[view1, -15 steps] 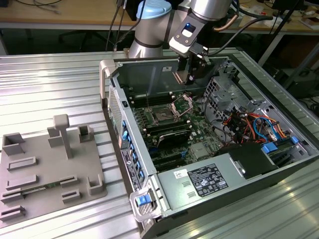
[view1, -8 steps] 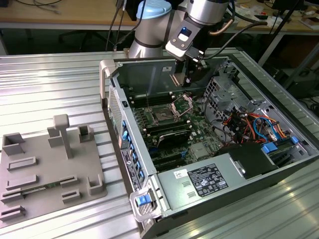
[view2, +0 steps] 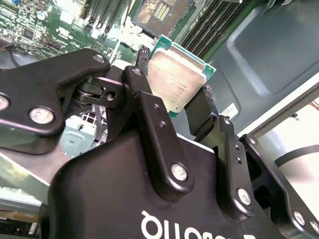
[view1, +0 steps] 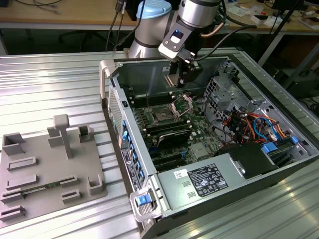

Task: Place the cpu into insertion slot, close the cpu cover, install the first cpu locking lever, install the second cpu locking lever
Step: 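Place the cpu into insertion slot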

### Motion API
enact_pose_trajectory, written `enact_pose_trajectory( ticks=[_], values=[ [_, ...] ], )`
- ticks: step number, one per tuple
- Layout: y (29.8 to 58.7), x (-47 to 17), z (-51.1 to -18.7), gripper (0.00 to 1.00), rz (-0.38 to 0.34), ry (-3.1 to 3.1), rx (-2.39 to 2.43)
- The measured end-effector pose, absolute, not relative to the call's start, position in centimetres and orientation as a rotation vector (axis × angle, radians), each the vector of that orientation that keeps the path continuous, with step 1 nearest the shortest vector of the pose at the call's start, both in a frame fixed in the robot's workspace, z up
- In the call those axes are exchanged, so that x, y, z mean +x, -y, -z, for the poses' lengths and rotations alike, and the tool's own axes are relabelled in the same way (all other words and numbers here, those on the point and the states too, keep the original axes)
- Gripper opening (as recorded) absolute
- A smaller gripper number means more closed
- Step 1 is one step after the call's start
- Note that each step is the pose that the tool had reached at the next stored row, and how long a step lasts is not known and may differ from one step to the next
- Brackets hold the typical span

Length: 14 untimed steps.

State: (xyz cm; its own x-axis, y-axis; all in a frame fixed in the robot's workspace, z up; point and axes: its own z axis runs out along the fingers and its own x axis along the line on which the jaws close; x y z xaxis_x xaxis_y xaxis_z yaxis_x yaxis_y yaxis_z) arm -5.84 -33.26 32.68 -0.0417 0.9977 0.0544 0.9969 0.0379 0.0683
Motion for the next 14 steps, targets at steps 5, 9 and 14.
enact_pose_trajectory(
  ticks=[5,9,14],
  values=[
    [32.89,-5.85,-32.05,0.55,-0.118,-2.251,2.16],
    [32.89,-5.86,-32.01,0.55,-0.117,-2.251,2.16],
    [32.89,-5.85,-31.96,0.55,-0.117,-2.251,2.16]
  ],
)
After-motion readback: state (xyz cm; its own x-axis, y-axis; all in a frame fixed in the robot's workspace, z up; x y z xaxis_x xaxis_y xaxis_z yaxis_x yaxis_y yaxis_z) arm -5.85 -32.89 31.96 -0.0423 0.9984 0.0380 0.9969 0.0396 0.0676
